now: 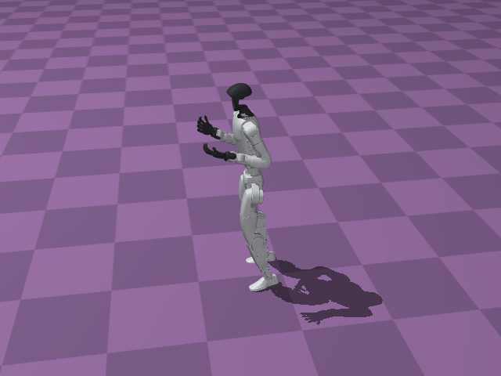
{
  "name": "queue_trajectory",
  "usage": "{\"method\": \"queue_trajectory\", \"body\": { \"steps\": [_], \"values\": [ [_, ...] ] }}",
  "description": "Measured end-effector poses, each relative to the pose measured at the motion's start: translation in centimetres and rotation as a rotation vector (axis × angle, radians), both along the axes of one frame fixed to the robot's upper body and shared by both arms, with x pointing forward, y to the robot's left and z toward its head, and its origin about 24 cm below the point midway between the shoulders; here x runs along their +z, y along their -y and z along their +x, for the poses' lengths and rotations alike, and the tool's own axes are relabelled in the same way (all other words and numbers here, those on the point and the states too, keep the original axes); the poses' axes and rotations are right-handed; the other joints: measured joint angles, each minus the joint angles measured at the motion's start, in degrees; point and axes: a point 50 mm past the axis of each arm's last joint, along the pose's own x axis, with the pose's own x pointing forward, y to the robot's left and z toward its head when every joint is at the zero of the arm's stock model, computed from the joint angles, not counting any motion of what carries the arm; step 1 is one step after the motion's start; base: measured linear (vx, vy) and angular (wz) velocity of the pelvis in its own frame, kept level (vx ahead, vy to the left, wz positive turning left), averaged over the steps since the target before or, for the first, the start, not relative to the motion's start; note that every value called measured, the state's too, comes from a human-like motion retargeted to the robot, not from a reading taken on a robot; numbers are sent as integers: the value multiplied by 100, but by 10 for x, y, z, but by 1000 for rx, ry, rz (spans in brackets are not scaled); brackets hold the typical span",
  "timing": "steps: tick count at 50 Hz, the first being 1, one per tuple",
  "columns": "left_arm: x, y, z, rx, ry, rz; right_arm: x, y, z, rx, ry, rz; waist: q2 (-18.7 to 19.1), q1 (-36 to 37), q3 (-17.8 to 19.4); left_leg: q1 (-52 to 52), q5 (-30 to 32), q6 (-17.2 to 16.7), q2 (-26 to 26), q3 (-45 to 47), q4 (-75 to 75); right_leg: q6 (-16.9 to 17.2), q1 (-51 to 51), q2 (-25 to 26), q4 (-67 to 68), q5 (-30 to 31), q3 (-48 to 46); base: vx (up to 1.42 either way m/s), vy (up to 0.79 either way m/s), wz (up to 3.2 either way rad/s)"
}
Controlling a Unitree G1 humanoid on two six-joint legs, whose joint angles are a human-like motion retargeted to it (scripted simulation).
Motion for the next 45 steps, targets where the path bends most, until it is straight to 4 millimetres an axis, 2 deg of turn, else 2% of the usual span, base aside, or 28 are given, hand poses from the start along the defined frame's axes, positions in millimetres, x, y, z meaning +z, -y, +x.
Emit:
{"method": "queue_trajectory", "body": {
  "steps": [1,2,3,5,7,8,10,12,13,15,19,20,22,25,27,28,29,30,31,33,35,38,40,41,42,43,44,45],
  "values": [
    [3,5,0,-31,-21,-160,-6,1,1,-23,-45,-5,39,-33,-17,129,202,-73,-5,-59,-280,9,19,39,-18,119,-16,4,17,-63],
    [7,8,0,-46,-26,-247,-12,2,1,-40,-81,-8,86,-77,-13,261,334,-151,14,-80,-502,-6,32,84,23,173,-42,1,18,-67],
    [13,9,0,-11,11,-197,-16,2,-1,-46,-100,-5,151,-140,30,399,324,-238,80,-26,-609,-70,34,140,185,100,-87,-1,18,-66],
    [28,15,4,33,87,-141,-19,0,-2,-37,-116,-9,307,-257,181,649,20,-398,304,138,-651,-277,-237,301,1203,-450,-217,-6,18,-62],
    [46,18,18,196,262,275,-15,-1,3,-28,-72,-21,191,-431,225,554,-513,-453,388,207,-372,-326,-1035,267,3015,-1264,-376,-9,15,-27],
    [56,22,24,222,325,335,-12,2,5,-45,-57,-14,172,-553,177,383,-812,-602,471,167,-22,-351,-1324,243,3672,-1548,-506,-5,11,14],
    [78,29,36,244,446,421,-6,8,9,-62,-22,1,24,-740,147,156,-1092,-612,457,111,487,-489,-1661,118,4508,-1912,-627,0,8,22],
    [97,31,38,284,542,474,0,10,7,-55,8,24,-22,-837,39,93,-955,-608,424,103,601,-623,-1688,143,4524,-1930,-613,6,4,-7],
    [104,33,37,301,570,466,4,8,5,-46,27,26,-36,-823,-44,130,-764,-503,331,143,415,-663,-1689,166,4351,-1868,-522,9,2,-27],
    [111,34,34,310,588,417,11,8,1,-33,65,15,35,-860,-272,243,-349,-465,254,175,-14,-659,-1523,325,3625,-1672,-380,12,0,-20],
    [98,32,34,209,495,290,8,14,0,-25,41,-6,44,-925,-727,421,593,-563,-17,-75,-761,-352,-700,448,1371,-680,-140,11,-6,32],
    [93,31,35,201,475,294,5,14,0,-23,20,0,-5,-901,-790,413,762,-586,-125,-177,-829,-263,-508,390,914,-327,-143,3,-9,61],
    [84,32,36,205,435,324,-4,10,0,-21,-25,20,-96,-748,-719,332,795,-570,-317,-363,-686,-162,-186,211,389,15,-409,-1,-9,56],
    [68,35,35,164,349,303,-11,0,2,6,-77,73,-203,-317,-337,-68,194,-349,-413,-259,472,-124,173,-67,151,-521,-788,-7,-7,22],
    [59,29,33,125,289,240,-6,-10,8,27,-58,59,-181,-35,5,-486,-503,-118,-92,168,1859,-218,267,-110,287,-1152,-784,-9,-6,-18],
    [54,21,32,122,260,217,2,-15,13,-36,-2,-36,-139,55,162,-654,-812,11,153,364,2495,-304,254,-70,440,-1433,-748,-7,-5,-30],
    [48,12,28,112,223,172,11,-20,15,28,18,40,-93,99,269,-790,-1033,151,345,474,2952,-418,169,-23,670,-1647,-710,-5,-4,-31],
    [41,3,24,102,187,117,20,-26,17,162,17,195,-44,121,350,-909,-1210,296,512,541,3319,-546,47,29,937,-1827,-672,-1,-2,-23],
    [31,-3,19,101,136,79,31,-29,16,184,71,198,-69,124,347,-968,-1243,347,487,506,3325,-574,-88,22,1116,-1831,-662,0,0,0],
    [15,-11,8,103,48,37,49,-35,11,95,205,81,-182,151,266,-984,-1199,304,292,368,2941,-508,-243,-31,1175,-1619,-695,9,1,10],
    [5,-15,-1,99,-8,45,54,-36,6,-52,274,-29,-365,236,10,-788,-1020,58,-29,168,1983,-278,-191,-100,791,-1096,-770,13,3,28],
    [-3,-9,-2,32,-33,49,52,-39,3,-48,281,-83,-422,509,-195,-200,-192,-172,-361,-299,155,-63,-89,-23,288,-222,-692,10,6,18],
    [-10,-4,-4,-2,-51,22,46,-42,1,-29,257,-93,-312,619,-280,167,516,-331,-372,-661,-695,-96,-44,127,232,20,-670,7,9,13],
    [-13,4,-4,-68,-90,-145,29,-53,10,16,183,-248,-220,640,-259,277,592,-419,-297,-762,-832,-203,-54,186,417,-114,-782,4,11,22],
    [-15,11,-4,-122,-109,-242,17,-59,13,63,141,-336,-116,653,-224,373,576,-502,-201,-842,-922,-327,-96,235,719,-315,-933,1,12,32],
    [-16,17,-4,-144,-91,-200,23,-58,7,103,170,-298,12,652,-161,445,375,-574,-67,-880,-918,-486,-203,265,1254,-648,-1159,-2,11,41],
    [-15,24,-2,-183,-99,-321,26,-53,5,25,153,-220,91,675,-41,467,80,-540,14,-890,-835,-595,-407,195,2006,-1042,-1367,-5,11,50],
    [-13,34,2,-239,-131,-521,28,-45,4,-107,111,-118,145,709,106,464,-261,-454,69,-888,-712,-680,-659,74,2868,-1468,-1566,-8,10,67]
  ]
}}
